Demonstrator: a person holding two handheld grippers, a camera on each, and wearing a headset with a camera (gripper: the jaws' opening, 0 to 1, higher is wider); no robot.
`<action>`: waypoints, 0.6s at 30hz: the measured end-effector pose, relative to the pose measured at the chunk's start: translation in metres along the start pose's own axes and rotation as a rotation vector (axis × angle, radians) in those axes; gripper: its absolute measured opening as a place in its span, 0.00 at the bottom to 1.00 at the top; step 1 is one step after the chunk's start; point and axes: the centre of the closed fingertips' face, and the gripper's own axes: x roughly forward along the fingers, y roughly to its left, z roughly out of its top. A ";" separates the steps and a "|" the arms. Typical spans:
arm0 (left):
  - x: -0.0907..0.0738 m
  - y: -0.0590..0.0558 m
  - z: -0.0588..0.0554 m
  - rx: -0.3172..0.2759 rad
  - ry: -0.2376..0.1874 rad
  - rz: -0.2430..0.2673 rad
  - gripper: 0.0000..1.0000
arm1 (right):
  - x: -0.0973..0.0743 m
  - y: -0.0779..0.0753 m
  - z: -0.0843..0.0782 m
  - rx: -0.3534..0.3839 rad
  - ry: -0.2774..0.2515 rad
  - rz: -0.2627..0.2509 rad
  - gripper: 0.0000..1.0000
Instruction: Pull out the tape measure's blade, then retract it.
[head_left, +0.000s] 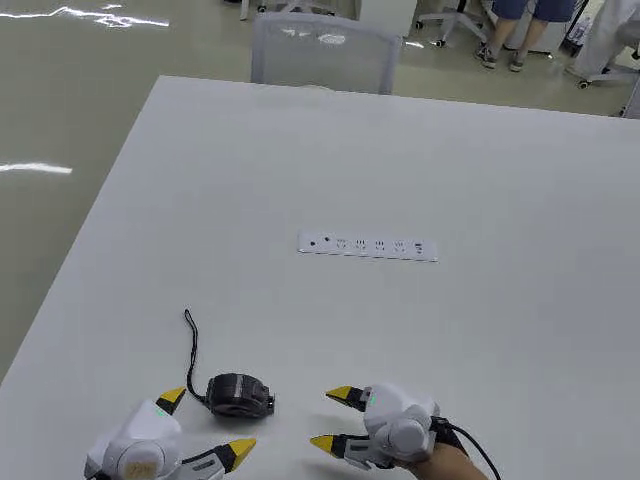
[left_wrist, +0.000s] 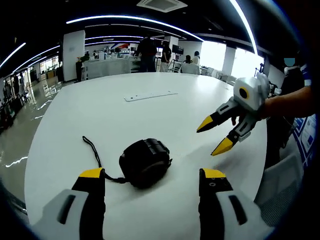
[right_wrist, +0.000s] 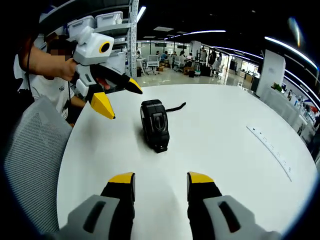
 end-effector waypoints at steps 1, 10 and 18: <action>-0.001 -0.001 -0.001 0.007 0.004 -0.007 0.76 | -0.003 0.000 -0.001 0.008 0.003 -0.010 0.42; -0.012 -0.008 -0.012 0.042 0.024 -0.043 0.79 | -0.022 0.004 -0.012 0.080 0.010 -0.077 0.46; -0.022 -0.015 -0.016 0.055 0.025 -0.055 0.82 | -0.044 0.011 -0.023 0.143 0.018 -0.140 0.51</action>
